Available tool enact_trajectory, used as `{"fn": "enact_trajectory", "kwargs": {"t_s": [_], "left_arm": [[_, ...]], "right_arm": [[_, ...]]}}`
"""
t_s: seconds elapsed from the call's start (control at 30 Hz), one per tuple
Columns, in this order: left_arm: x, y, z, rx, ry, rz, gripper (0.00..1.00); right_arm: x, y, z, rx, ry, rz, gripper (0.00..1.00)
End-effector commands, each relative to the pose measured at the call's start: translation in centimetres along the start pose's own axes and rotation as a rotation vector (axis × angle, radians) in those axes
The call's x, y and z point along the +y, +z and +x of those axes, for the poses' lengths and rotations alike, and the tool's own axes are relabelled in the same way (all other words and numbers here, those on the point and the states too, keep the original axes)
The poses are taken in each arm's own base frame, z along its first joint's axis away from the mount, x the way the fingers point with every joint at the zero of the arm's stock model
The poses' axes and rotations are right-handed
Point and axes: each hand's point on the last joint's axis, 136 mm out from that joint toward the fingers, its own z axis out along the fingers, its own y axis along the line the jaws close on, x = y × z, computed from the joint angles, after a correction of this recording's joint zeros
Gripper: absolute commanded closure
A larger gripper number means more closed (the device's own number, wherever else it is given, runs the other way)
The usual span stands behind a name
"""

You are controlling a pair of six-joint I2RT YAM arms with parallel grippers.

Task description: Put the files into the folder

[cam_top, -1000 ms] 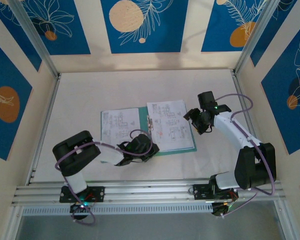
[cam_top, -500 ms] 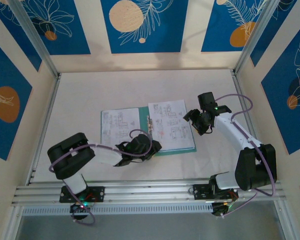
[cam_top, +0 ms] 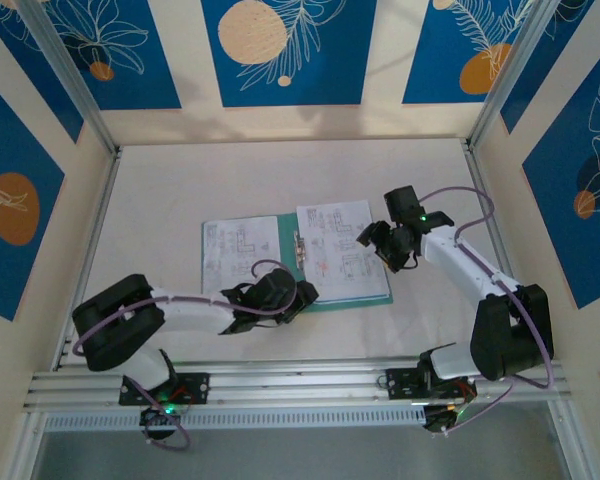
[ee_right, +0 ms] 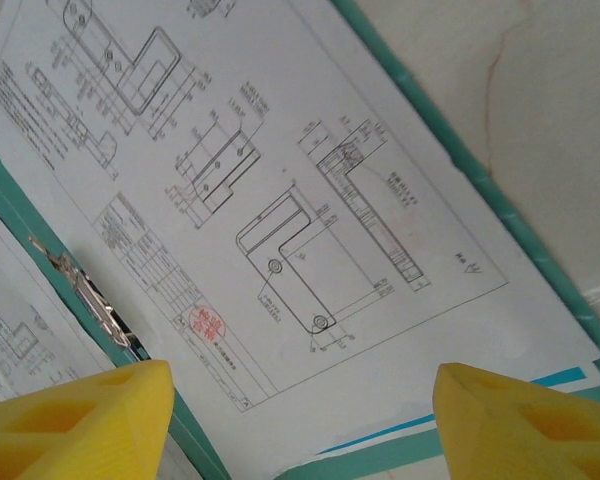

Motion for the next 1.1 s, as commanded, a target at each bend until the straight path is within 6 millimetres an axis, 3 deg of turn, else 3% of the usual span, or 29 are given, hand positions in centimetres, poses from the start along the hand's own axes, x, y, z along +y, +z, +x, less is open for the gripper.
{"fn": "enact_trajectory", "kwargs": {"t_s": [0.0, 0.13, 0.23, 0.33, 0.57, 0.67, 1.07], "left_arm": [[2.1, -1.6, -0.5, -0.042, 0.038, -0.081, 0.5], [3.7, -4.0, -2.0, -0.08, 0.086, -0.166, 0.62], [5.2, -5.7, -3.5, -0.104, 0.102, -0.215, 0.73], [6.9, -7.2, -5.1, -0.118, 0.109, -0.276, 0.82], [10.0, -8.0, -7.7, -0.105, 0.089, -0.335, 0.94], [10.5, -7.8, -8.1, -0.095, 0.091, -0.349, 0.96], [12.1, -6.4, -8.0, -0.081, 0.091, -0.386, 0.98]], "right_arm": [[2.2, 0.1, 0.3, 0.01, -0.052, -0.031, 0.3], [5.0, 0.9, 0.9, 0.036, -0.126, -0.063, 0.39], [7.5, 1.7, 1.2, 0.06, -0.185, -0.087, 0.59], [9.9, 2.8, 1.7, 0.101, -0.235, -0.106, 0.73], [14.5, 6.0, 2.7, 0.177, -0.322, -0.11, 0.93], [15.4, 7.3, 2.7, 0.185, -0.333, -0.094, 0.98], [17.6, 11.2, 2.8, 0.235, -0.366, -0.091, 1.0]]}}
